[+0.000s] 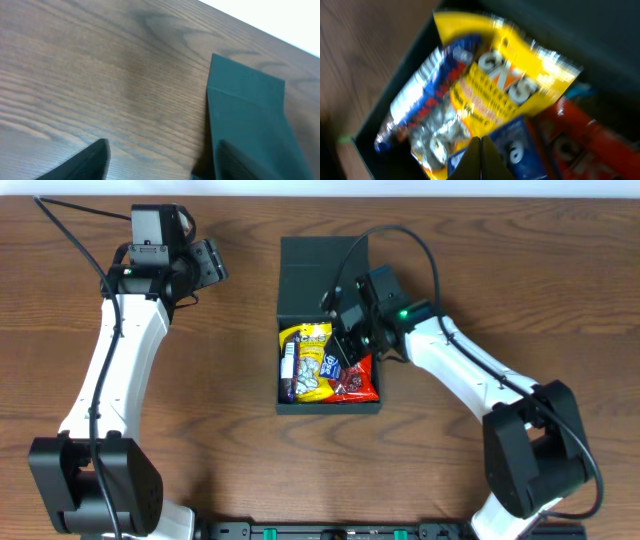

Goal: Pack container

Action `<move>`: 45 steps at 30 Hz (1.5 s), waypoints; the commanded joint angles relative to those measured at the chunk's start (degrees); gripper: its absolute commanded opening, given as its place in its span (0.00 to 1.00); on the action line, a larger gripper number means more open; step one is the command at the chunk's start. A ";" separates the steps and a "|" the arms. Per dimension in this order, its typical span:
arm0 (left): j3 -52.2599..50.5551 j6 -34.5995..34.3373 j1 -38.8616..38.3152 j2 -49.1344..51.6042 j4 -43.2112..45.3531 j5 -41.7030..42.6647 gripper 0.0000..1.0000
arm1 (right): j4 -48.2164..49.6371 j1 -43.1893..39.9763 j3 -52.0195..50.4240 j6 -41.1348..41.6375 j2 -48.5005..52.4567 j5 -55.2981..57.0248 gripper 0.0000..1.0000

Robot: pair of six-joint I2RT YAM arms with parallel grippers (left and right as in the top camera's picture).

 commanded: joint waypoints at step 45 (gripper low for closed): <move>10.12 -11.08 -2.71 34.27 14.73 34.34 0.06 | 18.88 -18.32 5.51 26.25 17.90 -6.16 0.01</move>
